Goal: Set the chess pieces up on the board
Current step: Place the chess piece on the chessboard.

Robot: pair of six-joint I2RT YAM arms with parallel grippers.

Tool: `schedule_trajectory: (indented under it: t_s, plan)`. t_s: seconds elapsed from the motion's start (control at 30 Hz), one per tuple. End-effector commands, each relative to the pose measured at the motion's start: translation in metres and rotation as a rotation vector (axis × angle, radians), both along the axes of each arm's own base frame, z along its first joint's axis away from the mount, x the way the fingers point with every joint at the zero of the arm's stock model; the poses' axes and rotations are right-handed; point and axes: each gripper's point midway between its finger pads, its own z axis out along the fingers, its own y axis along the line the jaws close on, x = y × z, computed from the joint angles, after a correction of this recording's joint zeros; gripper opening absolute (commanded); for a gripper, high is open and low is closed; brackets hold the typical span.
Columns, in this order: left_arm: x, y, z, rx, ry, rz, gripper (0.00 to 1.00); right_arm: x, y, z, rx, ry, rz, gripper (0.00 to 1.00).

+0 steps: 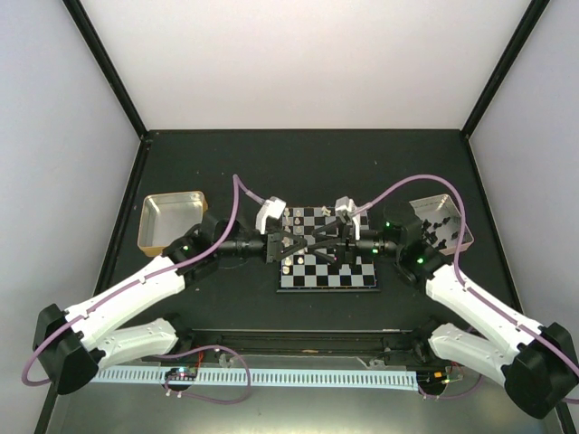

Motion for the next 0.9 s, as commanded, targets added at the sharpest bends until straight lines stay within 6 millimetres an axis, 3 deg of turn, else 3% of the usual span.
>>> schedule_trajectory:
  t_s: [0.0, 0.2, 0.37, 0.6, 0.87]
  plan:
    - [0.022, 0.015, -0.011, 0.136, -0.094, 0.133, 0.02, 0.018, -0.012, 0.002, -0.006, -0.017, -0.159, 0.65]
    - [0.043, 0.036, -0.065, 0.368, -0.147, 0.277, 0.01, 0.068, -0.049, -0.029, -0.098, 0.097, -0.567, 0.70]
    - [0.037, 0.026, -0.104, 0.505, -0.177, 0.262, 0.02, 0.097, -0.089, -0.070, -0.222, 0.243, -0.881, 0.70]
    - [0.030, 0.004, -0.145, 0.675, -0.216, 0.227, 0.02, 0.102, -0.111, -0.110, -0.296, 0.378, -1.043, 0.70]
    - [0.033, -0.006, -0.185, 0.773, -0.174, 0.222, 0.01, 0.100, -0.113, -0.137, -0.348, 0.461, -1.066, 0.70]
